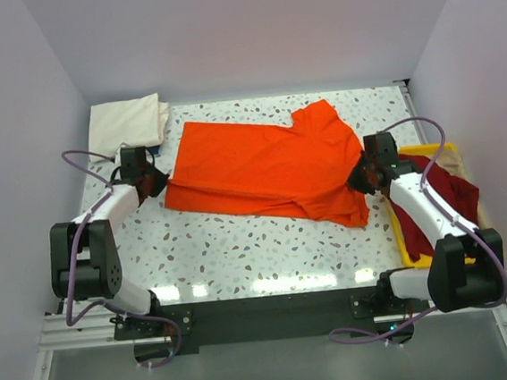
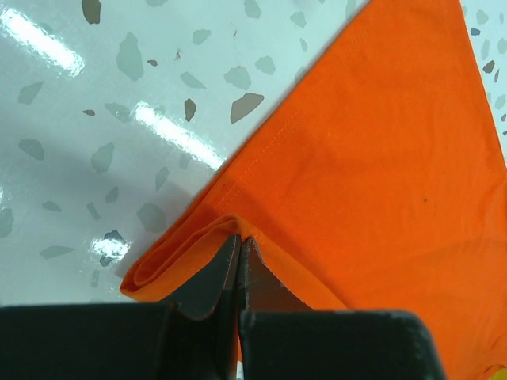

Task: Fold and stack the t-shirts
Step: Fold the tshirt

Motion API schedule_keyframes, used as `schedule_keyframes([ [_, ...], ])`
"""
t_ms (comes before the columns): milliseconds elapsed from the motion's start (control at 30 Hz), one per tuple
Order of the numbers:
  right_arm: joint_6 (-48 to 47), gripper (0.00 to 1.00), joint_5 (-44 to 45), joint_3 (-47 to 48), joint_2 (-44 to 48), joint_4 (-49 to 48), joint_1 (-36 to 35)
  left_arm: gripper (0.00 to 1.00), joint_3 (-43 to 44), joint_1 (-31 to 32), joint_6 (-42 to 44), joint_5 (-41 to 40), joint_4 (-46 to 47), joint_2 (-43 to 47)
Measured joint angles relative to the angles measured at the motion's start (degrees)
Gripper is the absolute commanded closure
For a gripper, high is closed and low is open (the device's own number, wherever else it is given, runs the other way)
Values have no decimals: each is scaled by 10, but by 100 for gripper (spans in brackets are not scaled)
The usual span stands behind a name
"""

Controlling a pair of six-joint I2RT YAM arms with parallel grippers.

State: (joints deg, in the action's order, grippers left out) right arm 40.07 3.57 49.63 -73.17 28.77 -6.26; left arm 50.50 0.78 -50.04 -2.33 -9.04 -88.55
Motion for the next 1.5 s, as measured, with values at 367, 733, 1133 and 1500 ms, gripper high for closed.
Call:
schedule_keyframes([
  [367, -7, 100, -13, -5, 2, -5, 19, 100, 37, 0, 0, 4, 4, -63],
  [733, -9, 100, -19, -5, -32, -19, 31, 100, 73, 0, 0, 8, 4, -97],
  [1133, -8, 100, -28, -5, -63, -37, 35, 100, 85, 0, 0, 7, 4, -119],
  [1500, -4, 100, -31, 1, -77, -41, 35, 100, 102, 0, 0, 7, 4, -131],
])
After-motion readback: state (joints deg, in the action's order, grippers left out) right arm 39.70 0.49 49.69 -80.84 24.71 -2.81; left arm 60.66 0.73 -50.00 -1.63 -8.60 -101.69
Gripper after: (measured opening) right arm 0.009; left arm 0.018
